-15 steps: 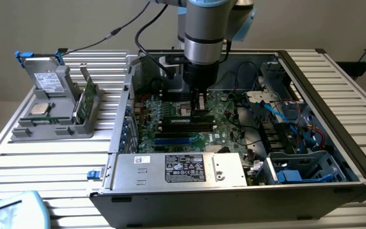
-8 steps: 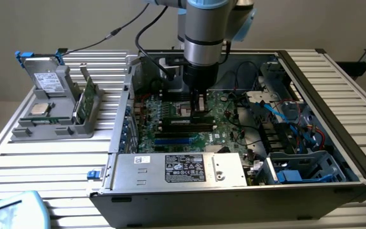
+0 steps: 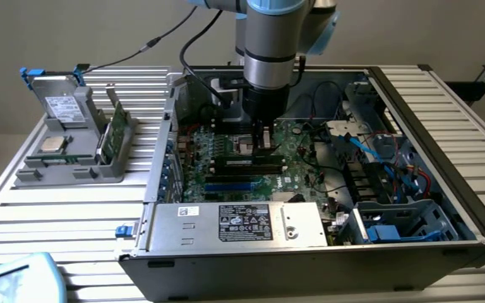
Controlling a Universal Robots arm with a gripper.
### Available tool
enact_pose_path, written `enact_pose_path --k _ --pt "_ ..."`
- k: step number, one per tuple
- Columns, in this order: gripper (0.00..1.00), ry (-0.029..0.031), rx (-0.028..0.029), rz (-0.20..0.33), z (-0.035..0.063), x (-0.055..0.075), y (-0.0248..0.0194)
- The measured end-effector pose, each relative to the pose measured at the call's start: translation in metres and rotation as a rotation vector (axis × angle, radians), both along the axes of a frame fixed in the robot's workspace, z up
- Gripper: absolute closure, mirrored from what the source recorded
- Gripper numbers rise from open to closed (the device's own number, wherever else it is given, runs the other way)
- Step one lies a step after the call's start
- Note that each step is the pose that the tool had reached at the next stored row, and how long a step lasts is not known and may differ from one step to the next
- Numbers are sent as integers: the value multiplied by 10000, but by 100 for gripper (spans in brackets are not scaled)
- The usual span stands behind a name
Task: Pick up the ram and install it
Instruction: 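Insert the ram into the slot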
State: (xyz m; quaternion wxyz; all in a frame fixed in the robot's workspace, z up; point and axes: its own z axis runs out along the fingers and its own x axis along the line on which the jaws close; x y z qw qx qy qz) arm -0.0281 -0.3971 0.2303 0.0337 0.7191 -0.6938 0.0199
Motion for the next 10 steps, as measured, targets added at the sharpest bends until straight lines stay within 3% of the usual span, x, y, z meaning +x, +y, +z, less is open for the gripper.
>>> enact_pose_path --k 4,10 --pt "86 56 -32 -1 -4 0 -1" --pt "86 65 -40 0 -19 0 0"
